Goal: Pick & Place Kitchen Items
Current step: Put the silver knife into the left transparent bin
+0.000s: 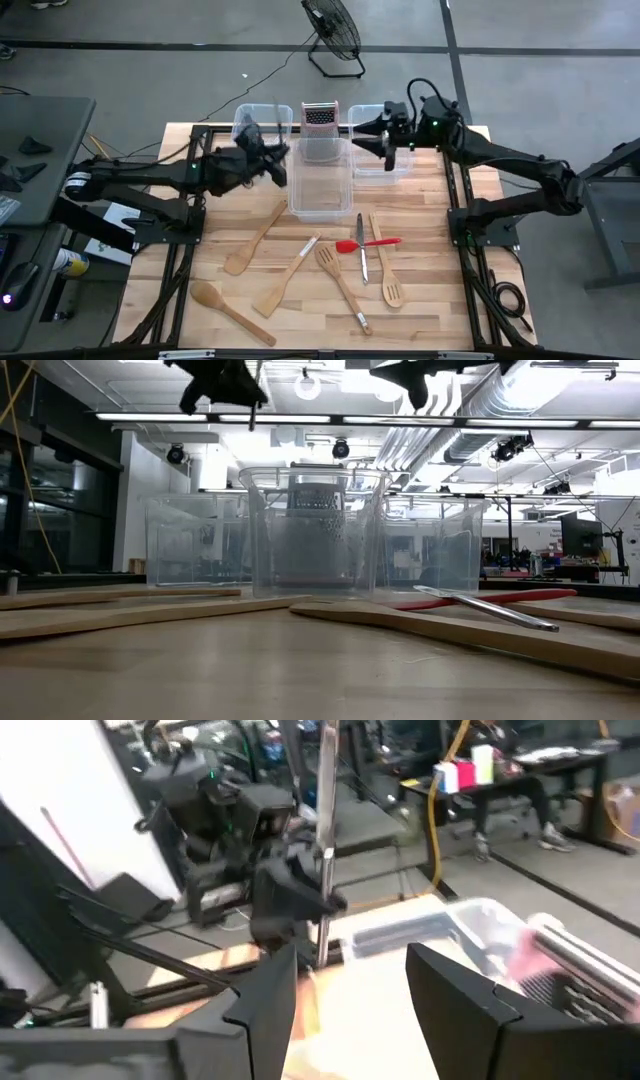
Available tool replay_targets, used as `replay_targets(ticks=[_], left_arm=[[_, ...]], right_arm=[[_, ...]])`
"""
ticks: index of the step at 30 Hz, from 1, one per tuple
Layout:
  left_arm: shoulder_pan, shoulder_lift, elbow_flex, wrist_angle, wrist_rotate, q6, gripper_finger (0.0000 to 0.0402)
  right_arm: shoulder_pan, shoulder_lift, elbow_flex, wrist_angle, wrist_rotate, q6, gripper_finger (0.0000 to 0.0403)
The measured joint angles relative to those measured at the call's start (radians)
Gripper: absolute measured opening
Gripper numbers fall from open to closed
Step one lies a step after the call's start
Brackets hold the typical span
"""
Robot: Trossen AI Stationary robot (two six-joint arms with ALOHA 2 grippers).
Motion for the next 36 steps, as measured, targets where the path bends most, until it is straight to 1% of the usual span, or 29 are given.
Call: replay_targets(ticks=[4, 13, 15, 17, 20, 25, 29, 36], left_arm=[[0.119, -0.018, -0.001, -0.115, 0.019, -0.039, 0.0040], [0.438, -0.002, 0.001, -0.320, 0.285, -0.075, 0.0040], [0.498, 0.009, 0.000, -0.374, 0.354, -0.067, 0.0040], [0.542, 0.026, 0.001, -0.389, 0.426, -0.028, 0.0040], [0.572, 0.065, 0.001, -0.445, 0.485, 0.034, 0.0040], [0.600, 0.138, 0.001, -0.492, 0.511, 0.124, 0.0040], [0.612, 0.195, 0.001, -0.500, 0.552, 0.134, 0.0040], [0.611, 0.256, 0.001, -0.520, 0.553, 0.143, 0.0040]], right_arm=[[-0.051, -0.034, 0.000, -0.032, 0.002, -0.002, 0.0183], [-0.119, -0.046, 0.000, -0.097, 0.000, 0.003, 0.0183], [-0.128, -0.046, 0.000, -0.119, 0.000, 0.000, 0.0183], [-0.137, -0.046, 0.000, -0.131, 0.000, -0.001, 0.0183], [-0.152, -0.046, 0.000, -0.133, 0.000, -0.001, 0.0183], [-0.171, -0.046, 0.000, -0.134, 0.006, 0.001, 0.0183], [-0.171, -0.046, 0.000, -0.136, 0.039, 0.000, 0.0183], [-0.171, -0.046, 0.000, -0.139, 0.052, -0.001, 0.0183]])
